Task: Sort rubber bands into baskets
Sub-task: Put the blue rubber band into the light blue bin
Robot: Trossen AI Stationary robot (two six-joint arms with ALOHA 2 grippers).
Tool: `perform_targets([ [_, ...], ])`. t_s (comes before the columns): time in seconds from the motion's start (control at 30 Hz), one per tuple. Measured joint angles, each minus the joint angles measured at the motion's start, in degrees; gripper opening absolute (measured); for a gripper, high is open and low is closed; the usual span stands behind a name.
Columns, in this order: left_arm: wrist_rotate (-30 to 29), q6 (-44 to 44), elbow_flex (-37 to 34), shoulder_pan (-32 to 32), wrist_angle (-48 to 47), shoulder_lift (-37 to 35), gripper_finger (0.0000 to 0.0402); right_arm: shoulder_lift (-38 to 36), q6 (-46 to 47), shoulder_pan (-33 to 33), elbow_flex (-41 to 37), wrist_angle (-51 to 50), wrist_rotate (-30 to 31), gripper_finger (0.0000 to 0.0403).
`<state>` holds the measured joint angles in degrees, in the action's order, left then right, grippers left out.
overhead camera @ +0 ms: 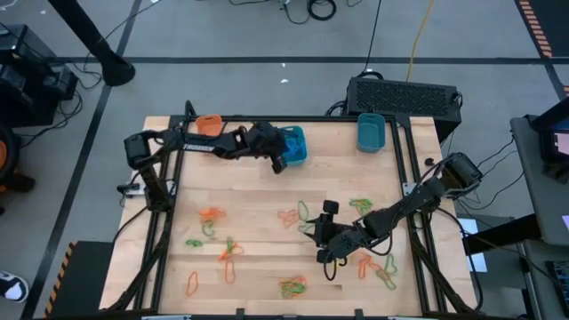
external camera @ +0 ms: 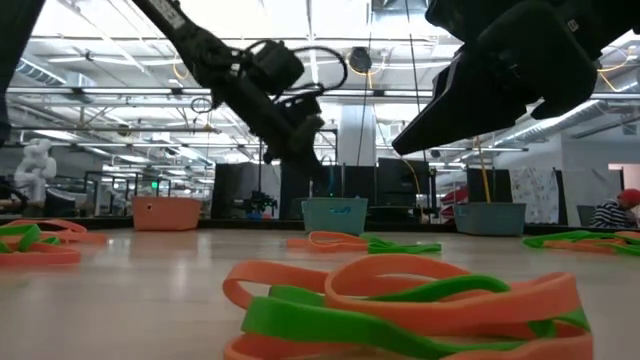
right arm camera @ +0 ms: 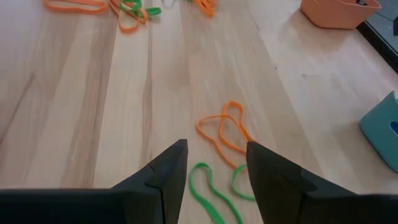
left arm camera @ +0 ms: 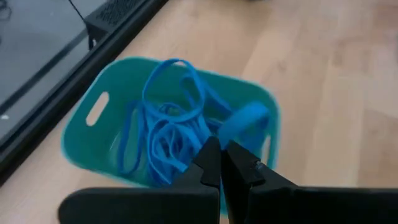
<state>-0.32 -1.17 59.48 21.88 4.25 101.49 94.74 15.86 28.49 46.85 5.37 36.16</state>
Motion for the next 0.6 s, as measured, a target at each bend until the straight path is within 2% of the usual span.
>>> perform_targets([
  [0.13,3.39,-1.22,0.67,2.32,2.68,2.5,0.0001,0.0,0.0,0.0,0.0,-0.02,-0.01,0.0157],
  [0.37,3.34,-2.95,2.72,5.01,2.52,6.04,0.0004,-0.02,0.17,0.0,0.0,0.01,-0.12,0.0157],
  [0.6,3.3,-4.52,2.97,5.91,2.76,6.15,0.0042,-0.02,0.2,0.0,0.0,-0.02,-0.29,0.0157],
])
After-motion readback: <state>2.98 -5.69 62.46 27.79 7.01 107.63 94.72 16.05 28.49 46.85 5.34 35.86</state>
